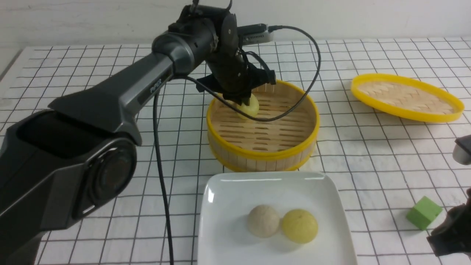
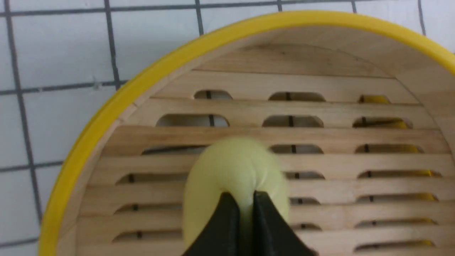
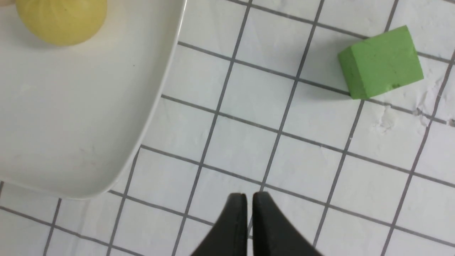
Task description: Put the steamed buns into the plate on the white-black tablecloth.
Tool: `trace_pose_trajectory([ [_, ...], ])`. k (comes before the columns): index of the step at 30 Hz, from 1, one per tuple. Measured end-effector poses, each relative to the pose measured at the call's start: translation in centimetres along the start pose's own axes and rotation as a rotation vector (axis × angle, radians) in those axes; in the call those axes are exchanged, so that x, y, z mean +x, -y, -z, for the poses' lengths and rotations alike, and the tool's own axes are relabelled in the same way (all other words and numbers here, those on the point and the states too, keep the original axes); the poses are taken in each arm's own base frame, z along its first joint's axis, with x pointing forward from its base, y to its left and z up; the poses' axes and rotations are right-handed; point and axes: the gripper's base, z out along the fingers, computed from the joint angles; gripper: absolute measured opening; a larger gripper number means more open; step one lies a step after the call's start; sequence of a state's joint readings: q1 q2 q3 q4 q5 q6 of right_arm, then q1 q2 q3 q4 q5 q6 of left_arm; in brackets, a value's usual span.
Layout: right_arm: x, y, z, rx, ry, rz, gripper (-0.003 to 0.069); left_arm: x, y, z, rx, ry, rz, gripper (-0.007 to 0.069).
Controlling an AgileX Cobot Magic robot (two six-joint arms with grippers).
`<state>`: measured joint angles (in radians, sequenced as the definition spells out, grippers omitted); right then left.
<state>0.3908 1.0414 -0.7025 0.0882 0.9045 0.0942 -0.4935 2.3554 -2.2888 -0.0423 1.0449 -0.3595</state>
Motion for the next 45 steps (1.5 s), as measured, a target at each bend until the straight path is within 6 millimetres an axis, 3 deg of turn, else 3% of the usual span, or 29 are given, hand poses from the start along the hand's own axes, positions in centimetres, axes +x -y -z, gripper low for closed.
trace_pose_trajectory([
  [1, 0.0, 0.0, 0.0, 0.0, -0.002, 0.0, 0.0047, -0.1, 0.1, 0.4, 0.0, 0.002, -0.004, 0.0024],
  [2, 0.1, 0.0, 0.0, 0.001, -0.007, 0.0, 0.0048, -0.6, 0.3, 3.2, -0.007, 0.006, -0.026, 0.0023],
  [4, 0.1, 0.0, 0.0, 0.001, -0.011, 0.001, 0.0052, -1.1, 0.5, 6.6, -0.014, 0.022, -0.055, 0.0022],
  [5, 0.1, 0.0, 0.0, 0.002, -0.015, 0.001, 0.0055, -1.4, 0.6, 9.8, -0.011, 0.06, -0.079, 0.0022],
  [6, 0.1, 0.0, 0.0, 0.002, -0.015, 0.001, 0.0055, -1.4, 0.7, 10.3, -0.01, 0.066, -0.081, 0.0022],
  [7, 0.2, 0.0, 0.0, 0.0, -0.014, 0.0, 0.0058, -1.3, 0.8, 13.4, 0.003, 0.099, -0.095, 0.0022],
  [8, 0.2, 0.0, 0.1, 0.001, -0.015, 0.001, 0.0059, -1.1, 0.8, 15.1, 0.017, 0.115, -0.098, 0.0022],
  [9, 0.2, 0.0, 0.1, 0.001, -0.014, 0.001, 0.0059, -0.9, 0.8, 15.2, 0.017, 0.108, -0.099, 0.0022],
  [10, 0.2, 0.0, 0.1, 0.001, -0.013, 0.001, 0.0061, 0.2, 0.8, 17.1, 0.052, 0.091, -0.098, 0.0022],
  [12, 0.2, 0.0, 0.2, 0.001, -0.013, 0.001, 0.0062, 1.8, 0.7, 17.6, 0.073, 0.034, -0.095, 0.0022],
  [14, 0.2, 0.0, 0.2, 0.001, -0.013, 0.001, 0.0064, 4.3, 0.7, 17.0, 0.085, -0.063, -0.102, 0.0024],
  [15, 0.2, 0.0, 0.2, 0.001, -0.013, 0.001, 0.0066, 6.7, 0.8, 15.6, 0.067, -0.154, -0.125, 0.0025],
  [17, 0.2, 0.0, 0.2, 0.001, -0.013, 0.001, 0.0067, 8.6, 1.1, 14.7, 0.053, -0.22, -0.147, 0.0027],
  [18, 0.2, 0.0, 0.2, 0.001, -0.013, 0.001, 0.007, 11.7, 1.6, 12.9, 0.016, -0.325, -0.198, 0.0033],
  [20, 0.2, 0.0, 0.2, 0.001, -0.013, 0.001, 0.0074, 15.2, 2.3, 10.5, -0.027, -0.4, -0.263, 0.0046],
  [25, 0.4, 0.0, 0.2, 0.003, -0.029, 0.01, 0.0078, 20.1, 3.2, 6.6, -0.114, -0.442, -0.272, 0.0136],
  [28, 0.7, 0.1, 0.3, 0.013, -0.047, 0.031, 0.008, 20.4, 3.0, 5.6, -0.147, -0.438, -0.254, 0.0214],
  [31, 1.6, 0.5, 1.6, 0.043, -0.056, 0.063, 0.0066, 20.4, 3.0, 4.9, -0.16, -0.424, -0.241, 0.0347],
  [35, 4.1, 0.9, 5.0, 0.071, 0.032, 0.071, -0.0006, 19.7, 3.3, 5.5, -0.167, -0.418, -0.243, 0.0483],
  [37, 4.9, 1.2, 6.0, 0.09, 0.067, 0.061, -0.0013, 19.3, 3.5, 5.8, -0.172, -0.416, -0.246, 0.0502],
  [38, 6.5, 1.7, 7.8, 0.124, 0.161, 0.048, -0.0015, 18.6, 3.7, 6.5, -0.187, -0.406, -0.257, 0.0521],
  [41, 9.2, 2.8, 9.9, 0.175, 0.399, 0.008, -0.0015, 17.7, 4.0, 7.2, -0.202, -0.387, -0.27, 0.0527],
  [43, 10.2, 3.1, 10.1, 0.173, 0.527, -0.006, -0.0015, 17.6, 4.0, 7.3, -0.209, -0.387, -0.273, 0.0527],
  [44, 11.2, 3.2, 10.0, 0.134, 0.725, -0.023, -0.0015, 17.6, 4.0, 7.4, -0.211, -0.389, -0.274, 0.0522],
  [45, 11.2, 3.3, 9.7, 0.135, 0.715, -0.025, -0.0015, 17.6, 4.0, 7.4, -0.212, -0.39, -0.274, 0.0521],
])
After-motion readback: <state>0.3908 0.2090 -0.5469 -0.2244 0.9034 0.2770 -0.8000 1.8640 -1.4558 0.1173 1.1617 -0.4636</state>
